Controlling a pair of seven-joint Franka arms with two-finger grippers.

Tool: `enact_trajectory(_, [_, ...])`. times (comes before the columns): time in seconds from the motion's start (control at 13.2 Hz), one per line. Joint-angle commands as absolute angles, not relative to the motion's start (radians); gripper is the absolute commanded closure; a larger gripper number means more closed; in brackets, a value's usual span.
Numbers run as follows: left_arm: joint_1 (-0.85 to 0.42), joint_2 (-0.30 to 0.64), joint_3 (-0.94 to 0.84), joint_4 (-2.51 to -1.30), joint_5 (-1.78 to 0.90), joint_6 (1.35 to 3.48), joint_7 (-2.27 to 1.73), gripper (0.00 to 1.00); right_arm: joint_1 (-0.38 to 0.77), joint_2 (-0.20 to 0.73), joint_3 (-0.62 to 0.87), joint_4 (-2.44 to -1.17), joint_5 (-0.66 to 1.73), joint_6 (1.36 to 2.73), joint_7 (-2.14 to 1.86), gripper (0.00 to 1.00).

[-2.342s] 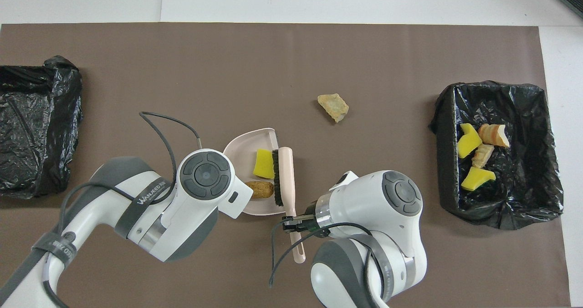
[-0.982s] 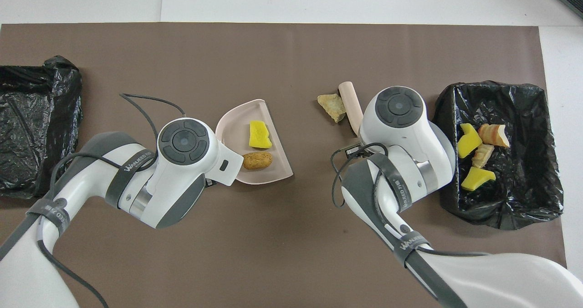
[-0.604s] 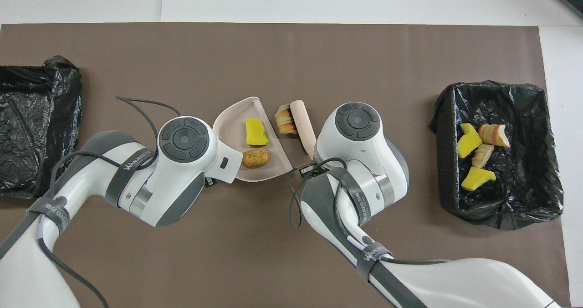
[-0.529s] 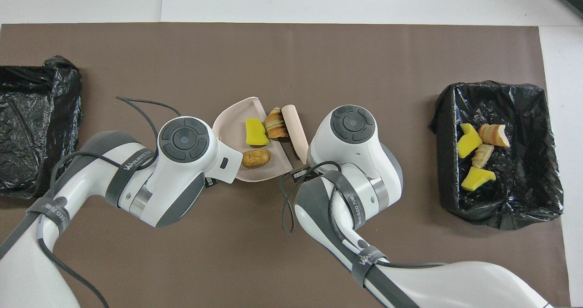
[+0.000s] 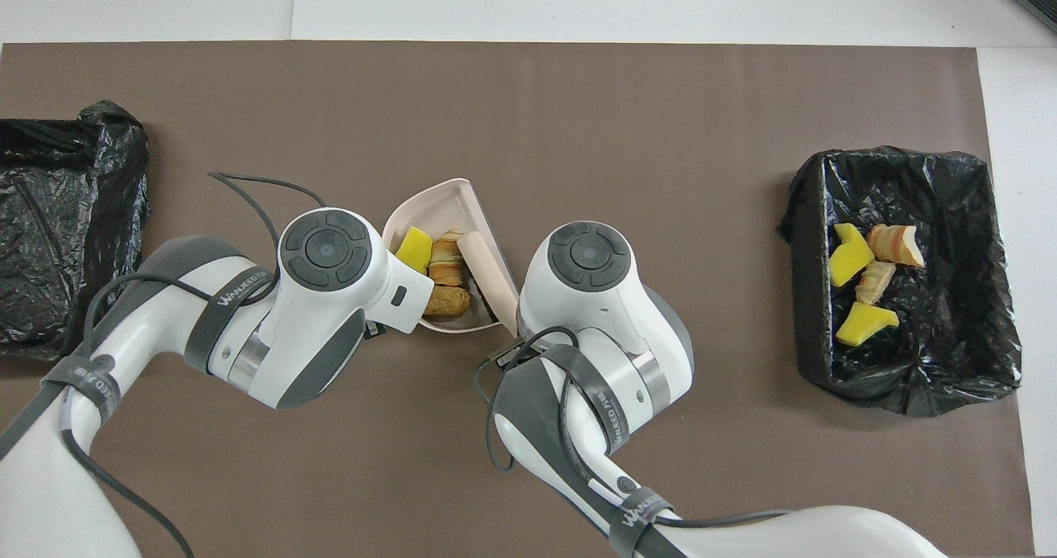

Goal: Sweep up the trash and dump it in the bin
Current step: 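Sweep the last crust into the dustpan with the right gripper, then carry the loaded dustpan with the left gripper over the other bin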

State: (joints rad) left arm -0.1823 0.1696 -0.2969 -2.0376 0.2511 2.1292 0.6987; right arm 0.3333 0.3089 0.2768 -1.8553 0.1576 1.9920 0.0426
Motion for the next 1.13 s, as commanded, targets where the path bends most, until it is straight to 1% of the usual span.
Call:
enact_trajectory(0.0, [-0.167, 0.153, -0.272, -2.057, 0.250, 2.152, 0.804, 1.00, 0.238, 0.232, 0.282, -1.870, 0.176, 1.883, -0.002, 1.00])
enact_trajectory(0.23, [-0.150, 0.105, -0.241, -2.060, 0.245, 2.152, 0.932, 1.00, 0.187, 0.154, 0.278, -1.884, 0.161, 1.853, 0.043, 1.00])
enact_trajectory(0.38, [-0.120, 0.062, -0.220, -2.069, 0.227, 2.143, 1.036, 1.00, 0.198, 0.134, 0.281, -1.884, 0.160, 1.844, 0.179, 1.00])
enact_trajectory(0.68, [-0.126, -0.012, -0.044, -2.069, 0.178, 2.134, 1.279, 1.00, 0.305, 0.106, 0.284, -1.894, 0.140, 1.852, 0.422, 1.00])
enact_trajectory(0.91, [-0.127, -0.017, 0.151, -2.043, 0.147, 2.131, 1.357, 1.00, 0.380, 0.049, 0.288, -1.953, 0.147, 1.856, 0.532, 1.00])
enact_trajectory(1.06, [-0.127, 0.000, 0.289, -1.976, 0.011, 2.129, 1.493, 1.00, 0.469, 0.046, 0.288, -1.989, 0.147, 1.865, 0.621, 1.00])
